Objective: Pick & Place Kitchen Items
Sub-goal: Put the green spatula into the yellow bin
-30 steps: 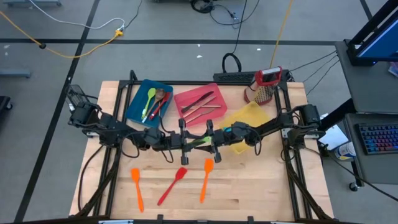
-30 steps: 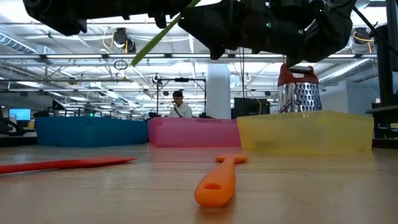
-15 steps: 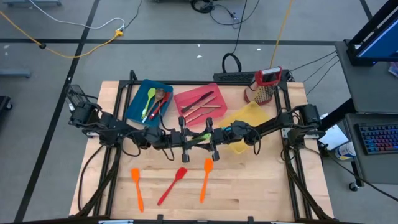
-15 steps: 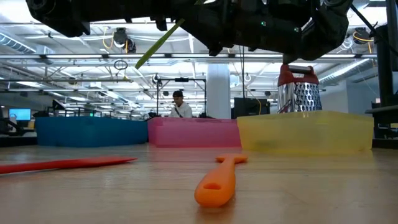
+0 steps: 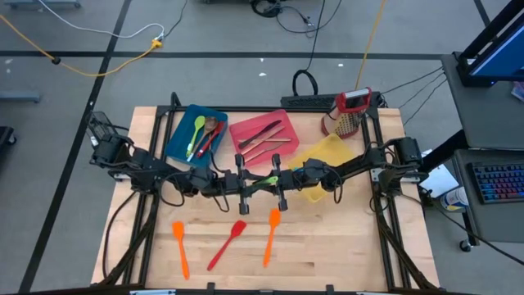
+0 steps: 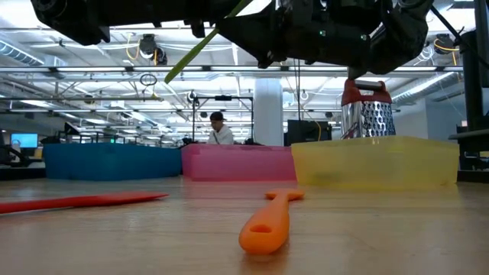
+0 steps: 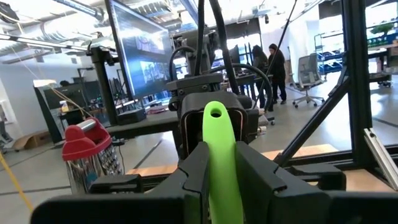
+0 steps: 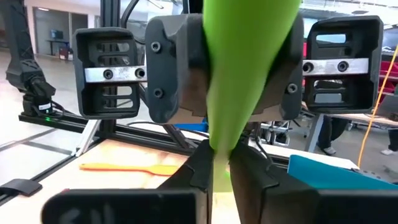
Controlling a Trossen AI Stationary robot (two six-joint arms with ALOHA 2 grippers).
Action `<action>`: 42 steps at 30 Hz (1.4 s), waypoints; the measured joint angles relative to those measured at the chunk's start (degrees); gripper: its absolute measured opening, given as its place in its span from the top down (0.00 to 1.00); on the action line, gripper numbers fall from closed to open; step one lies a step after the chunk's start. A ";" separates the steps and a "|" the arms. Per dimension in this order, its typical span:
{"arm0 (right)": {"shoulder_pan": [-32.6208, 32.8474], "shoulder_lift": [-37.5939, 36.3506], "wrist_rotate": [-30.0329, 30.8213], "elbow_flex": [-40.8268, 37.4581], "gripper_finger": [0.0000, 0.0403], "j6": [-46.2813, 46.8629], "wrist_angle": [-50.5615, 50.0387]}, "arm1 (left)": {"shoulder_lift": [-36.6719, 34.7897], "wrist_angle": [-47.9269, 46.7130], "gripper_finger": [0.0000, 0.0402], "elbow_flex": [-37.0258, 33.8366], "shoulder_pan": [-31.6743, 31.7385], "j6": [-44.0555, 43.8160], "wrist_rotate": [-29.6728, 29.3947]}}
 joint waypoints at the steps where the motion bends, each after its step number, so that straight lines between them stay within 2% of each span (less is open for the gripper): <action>1: 0.00 0.00 0.00 0.00 0.94 0.21 -0.04 | -0.01 -0.05 0.86 0.00 0.02 -0.26 -0.02; 6: 0.00 0.00 -0.07 0.00 0.89 2.27 -0.62 | -0.01 -0.95 0.85 0.00 0.02 -4.22 -0.03; 9: 0.00 0.00 -0.09 0.00 0.90 2.68 -1.34 | -0.01 -1.68 0.84 0.00 0.02 -5.75 -0.02; 13: 0.00 0.00 -0.09 -0.02 0.93 2.67 -2.87 | -0.01 -3.90 0.77 0.00 0.02 -6.02 -0.04; 18: 0.00 0.00 0.05 -0.04 0.91 2.89 -2.57 | -0.01 -4.97 0.68 0.04 0.02 -7.21 -0.24; 22: 0.00 0.00 0.26 -0.04 0.90 2.89 -2.59 | -0.01 -4.80 0.60 0.04 -0.02 -7.46 -2.19; 25: 0.00 -0.19 2.58 -0.55 0.92 2.89 -2.58 | -0.01 -4.82 0.56 0.04 -0.16 -7.46 -4.02; 34: 0.44 -9.18 10.29 -8.63 0.91 5.30 -7.63 | -0.01 -4.98 0.50 0.04 -0.52 -5.16 -6.88; 38: 0.57 -15.27 10.69 -13.11 0.91 6.52 -10.83 | -0.01 -5.97 0.50 0.04 -0.52 -5.43 -9.92; 42: 0.57 -22.02 11.80 -16.22 0.92 7.68 -17.32 | -0.01 -6.74 0.50 0.04 -0.52 -5.59 -10.00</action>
